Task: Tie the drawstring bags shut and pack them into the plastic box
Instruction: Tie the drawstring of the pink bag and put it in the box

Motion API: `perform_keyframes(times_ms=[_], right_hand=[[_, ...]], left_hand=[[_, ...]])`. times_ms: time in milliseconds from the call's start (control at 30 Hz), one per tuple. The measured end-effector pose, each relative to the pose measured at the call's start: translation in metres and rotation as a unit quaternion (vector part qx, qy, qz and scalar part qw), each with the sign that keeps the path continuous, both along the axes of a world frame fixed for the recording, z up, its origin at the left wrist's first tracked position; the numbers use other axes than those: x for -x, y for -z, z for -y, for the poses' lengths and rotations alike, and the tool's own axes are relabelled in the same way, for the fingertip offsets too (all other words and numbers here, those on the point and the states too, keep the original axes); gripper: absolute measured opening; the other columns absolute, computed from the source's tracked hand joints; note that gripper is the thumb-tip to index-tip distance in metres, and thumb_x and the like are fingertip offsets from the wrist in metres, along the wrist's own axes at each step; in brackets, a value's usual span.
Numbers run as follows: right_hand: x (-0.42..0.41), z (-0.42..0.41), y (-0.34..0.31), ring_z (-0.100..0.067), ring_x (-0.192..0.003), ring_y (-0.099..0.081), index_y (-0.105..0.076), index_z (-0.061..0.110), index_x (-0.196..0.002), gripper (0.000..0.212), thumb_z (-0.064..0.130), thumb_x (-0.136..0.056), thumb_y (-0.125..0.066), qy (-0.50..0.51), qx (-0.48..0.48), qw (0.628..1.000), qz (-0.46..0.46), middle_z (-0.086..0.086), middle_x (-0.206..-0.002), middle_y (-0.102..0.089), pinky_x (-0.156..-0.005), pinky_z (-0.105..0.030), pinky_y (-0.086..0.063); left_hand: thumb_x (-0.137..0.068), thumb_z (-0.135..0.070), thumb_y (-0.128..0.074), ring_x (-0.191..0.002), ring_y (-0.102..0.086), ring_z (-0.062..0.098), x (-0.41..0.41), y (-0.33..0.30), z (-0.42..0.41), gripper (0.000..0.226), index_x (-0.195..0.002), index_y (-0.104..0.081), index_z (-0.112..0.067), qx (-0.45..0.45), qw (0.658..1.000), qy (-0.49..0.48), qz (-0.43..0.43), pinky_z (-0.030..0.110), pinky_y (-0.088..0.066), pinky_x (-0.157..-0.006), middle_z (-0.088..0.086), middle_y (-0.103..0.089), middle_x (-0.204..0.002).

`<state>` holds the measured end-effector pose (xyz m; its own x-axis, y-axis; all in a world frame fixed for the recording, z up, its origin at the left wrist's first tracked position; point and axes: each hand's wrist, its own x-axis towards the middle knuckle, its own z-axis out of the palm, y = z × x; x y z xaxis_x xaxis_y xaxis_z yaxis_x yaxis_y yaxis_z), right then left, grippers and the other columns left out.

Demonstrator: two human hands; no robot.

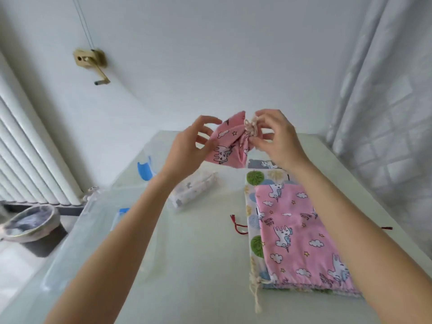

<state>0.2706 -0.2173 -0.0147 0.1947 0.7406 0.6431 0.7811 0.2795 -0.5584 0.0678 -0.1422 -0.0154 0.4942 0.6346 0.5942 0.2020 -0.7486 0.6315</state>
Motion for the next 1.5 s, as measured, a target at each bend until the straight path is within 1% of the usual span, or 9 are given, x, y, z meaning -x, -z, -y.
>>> perform_keyframes(times_ms=[167,267,433,567,833,1000,1200,1333,1500], right_hand=[[0.023,-0.096,-0.002,-0.024,-0.099,-0.058,-0.062,0.01,-0.102,0.025,0.012,-0.079,-0.072,-0.022,0.065,0.996,0.055,-0.004,-0.106,-0.057,-0.082,-0.036,-0.049],[0.034,-0.125,0.008,-0.023,-0.09,-0.06,-0.063,0.015,-0.095,0.017,0.02,-0.081,-0.071,-0.021,0.144,0.981,0.127,0.007,-0.091,-0.059,-0.076,-0.034,-0.046],[0.045,-0.156,0.024,-0.018,-0.089,-0.066,-0.065,0.015,-0.104,0.017,0.015,-0.087,-0.063,-0.08,0.223,0.967,0.096,0.001,-0.115,-0.065,-0.08,-0.033,-0.05],[0.043,-0.158,0.028,-0.017,-0.113,-0.055,-0.061,0.026,-0.115,0.041,0.001,-0.085,-0.048,-0.067,0.247,0.955,0.149,0.004,-0.127,-0.058,-0.087,-0.03,-0.045],[0.038,-0.056,0.035,-0.004,-0.081,-0.054,-0.069,0.02,-0.098,0.018,0.011,-0.09,-0.055,-0.018,0.064,0.987,0.145,0.009,-0.097,-0.069,-0.073,-0.022,-0.042],[0.015,0.055,0.073,-0.008,-0.078,-0.061,-0.07,0.017,-0.1,0.016,0.011,-0.089,-0.059,0.025,0.145,0.982,0.119,0.012,-0.092,-0.067,-0.073,-0.022,-0.048],[-0.017,0.169,0.126,-0.006,-0.085,-0.057,-0.07,0.019,-0.099,0.016,0.012,-0.085,-0.065,0.112,0.245,0.96,0.07,0.011,-0.094,-0.063,-0.077,-0.022,-0.045],[-0.033,0.218,0.148,-0.019,-0.098,-0.05,-0.069,0.02,-0.103,0.023,0.015,-0.08,-0.071,0.195,0.24,0.948,0.076,0.001,-0.102,-0.057,-0.08,-0.019,-0.03],[-0.033,0.255,0.152,-0.013,-0.095,-0.048,-0.062,0.022,-0.113,0.042,0.035,-0.075,-0.075,0.21,0.257,0.942,0.042,0.004,-0.101,-0.054,-0.081,-0.027,-0.038]], left_hand=[[-0.085,-0.021,-0.064,-0.078,-0.065,0.011,0.033,0.005,-0.058,0.017,-0.1,-0.069,-0.028,-0.04,0.977,-0.183,-0.101,0.028,-0.05,-0.073,-0.004,-0.068,-0.095],[-0.089,-0.035,-0.058,-0.091,-0.064,0.012,0.044,0.015,-0.073,0.02,-0.103,-0.07,-0.029,-0.03,0.945,-0.209,-0.251,0.026,-0.047,-0.074,-0.009,-0.071,-0.099],[-0.091,-0.039,-0.047,-0.087,-0.066,0.015,0.059,0.023,-0.091,0.025,-0.093,-0.071,-0.034,-0.073,0.898,-0.213,-0.378,0.024,-0.044,-0.072,-0.01,-0.072,-0.094],[-0.09,-0.04,-0.049,-0.078,-0.062,0.005,0.061,0.014,-0.094,0.02,-0.093,-0.068,-0.036,-0.098,0.92,-0.223,-0.306,0.022,-0.039,-0.067,-0.017,-0.068,-0.085],[-0.086,-0.031,-0.048,-0.068,-0.056,0.001,0.016,0.04,-0.03,0.022,-0.095,-0.067,-0.028,-0.13,0.985,-0.114,0.007,0.02,-0.045,-0.057,-0.019,-0.059,-0.071],[-0.084,-0.034,-0.061,-0.07,-0.058,-0.001,-0.019,0.079,0.039,0.016,-0.098,-0.066,-0.028,-0.04,0.993,0.037,-0.109,0.025,-0.051,-0.068,-0.018,-0.06,-0.076],[-0.067,-0.053,-0.073,-0.076,-0.051,0.011,-0.037,0.123,0.11,0.053,-0.109,-0.051,-0.029,0.017,0.926,0.165,-0.34,0.027,-0.044,-0.072,-0.012,-0.05,-0.092],[-0.066,-0.046,-0.078,-0.074,-0.054,0.014,-0.03,0.137,0.127,0.049,-0.101,-0.054,-0.022,0.011,0.925,0.156,-0.347,0.027,-0.045,-0.07,-0.01,-0.058,-0.085],[-0.072,-0.025,-0.08,-0.065,-0.061,0.0,-0.013,0.139,0.126,0.017,-0.082,-0.066,-0.023,0.105,0.942,0.17,-0.27,0.015,-0.047,-0.067,-0.014,-0.065,-0.069]])
